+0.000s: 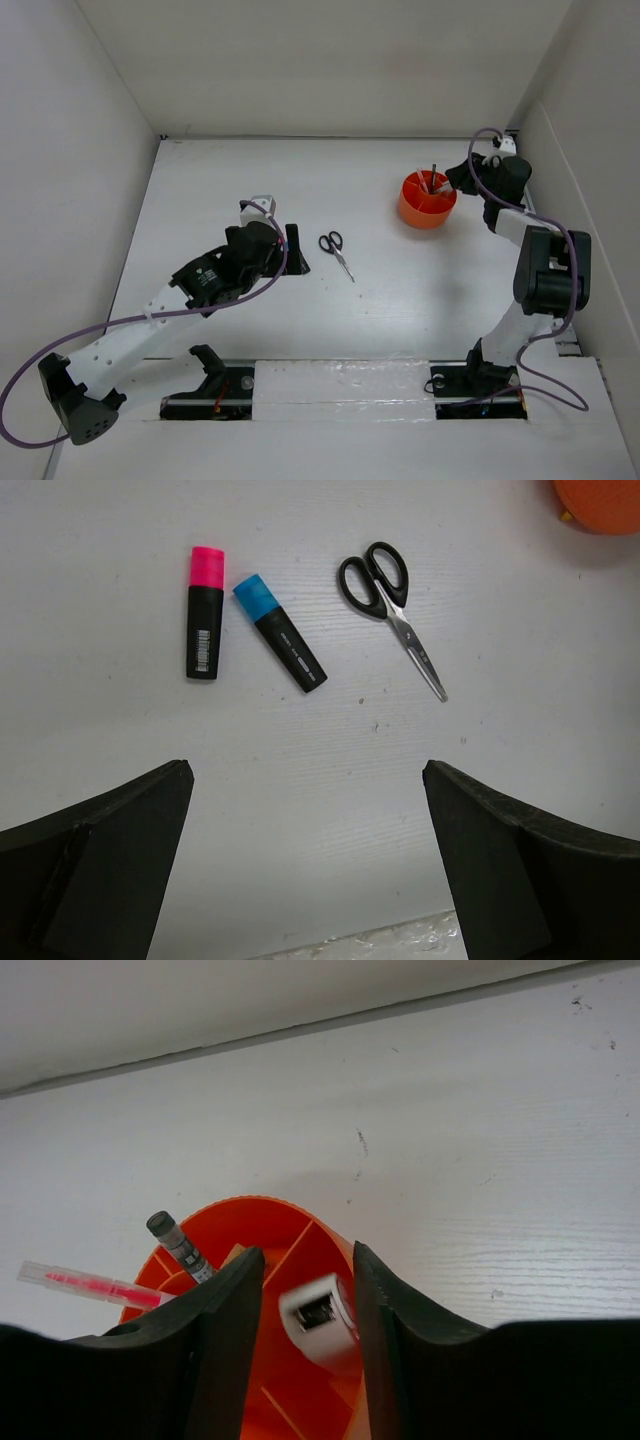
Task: Sort the stationery into containers
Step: Place the stationery in the storage box, then pick up the pen from the center of the board.
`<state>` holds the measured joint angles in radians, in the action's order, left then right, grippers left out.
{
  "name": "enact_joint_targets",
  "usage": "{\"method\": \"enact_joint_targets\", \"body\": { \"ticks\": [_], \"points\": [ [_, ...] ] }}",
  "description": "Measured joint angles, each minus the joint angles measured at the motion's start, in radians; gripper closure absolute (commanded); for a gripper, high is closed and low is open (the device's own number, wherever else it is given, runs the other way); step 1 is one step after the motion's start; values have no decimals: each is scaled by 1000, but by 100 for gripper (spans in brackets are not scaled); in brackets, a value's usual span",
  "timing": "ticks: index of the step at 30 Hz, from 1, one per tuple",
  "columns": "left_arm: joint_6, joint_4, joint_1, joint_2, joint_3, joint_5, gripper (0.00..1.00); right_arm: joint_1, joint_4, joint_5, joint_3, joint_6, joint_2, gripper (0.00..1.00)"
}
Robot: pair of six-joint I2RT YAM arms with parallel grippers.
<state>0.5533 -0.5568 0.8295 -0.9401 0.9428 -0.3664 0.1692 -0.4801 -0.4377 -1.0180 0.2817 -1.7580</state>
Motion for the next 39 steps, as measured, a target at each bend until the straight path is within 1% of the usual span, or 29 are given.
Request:
{"method": "enact_joint_targets", "body": {
  "ticks": [7, 11, 13, 14, 15, 16, 19, 21, 23, 25, 28, 29, 31, 32, 34, 37, 39],
  "points": [
    [0, 0, 0, 0, 0, 0, 1, 0, 0, 0, 0, -2, 35, 50],
    [0, 0, 0, 0, 0, -1, 1, 0, 1, 2, 2, 2, 58, 47],
    [1, 0, 0, 0, 0, -2, 1, 0, 3, 9, 3, 13, 79, 35],
    [1, 0, 0, 0, 0, -3, 1, 0, 5, 17, 3, 21, 93, 26],
    [2, 0, 0, -2, 0, -5, 1, 0, 7, 26, 3, 30, 106, 23],
    [2, 0, 0, -4, 0, -11, 1, 0, 15, 39, 3, 34, 123, 0],
    [8, -2, 0, -17, 0, -26, 1, -6, 66, 86, -16, 45, 172, 0],
    [17, -5, 0, -34, 0, -41, 1, -29, 128, 152, -50, 46, 206, 0],
    [27, -13, 0, -47, 0, -58, 1, -81, 205, 246, -104, 26, 241, 0],
    [47, -25, 0, -60, 0, -85, 1, -193, 315, 426, -182, -8, 280, 0],
    [80, -50, 0, -80, 2, -135, 1, -457, 407, 723, -293, -65, 335, 0],
    [91, -61, 0, -91, 5, -150, 1, -535, 420, 789, -309, -74, 356, 0],
    [109, -78, -7, -118, 13, -173, 1, -672, 446, 826, -312, -98, 412, 0],
    [114, -83, -20, -130, 15, -174, 1, -707, 458, 826, -306, -107, 441, 0],
    [118, -84, -79, -153, 17, -158, 1, -725, 473, 824, -290, -116, 490, 0],
    [101, -65, -236, -174, 17, -99, 1, -737, 494, 832, -247, -110, 534, 0],
    [89, -50, -322, -183, 17, -66, 1, -777, 506, 816, -185, -103, 557, 0]
  ]
}}
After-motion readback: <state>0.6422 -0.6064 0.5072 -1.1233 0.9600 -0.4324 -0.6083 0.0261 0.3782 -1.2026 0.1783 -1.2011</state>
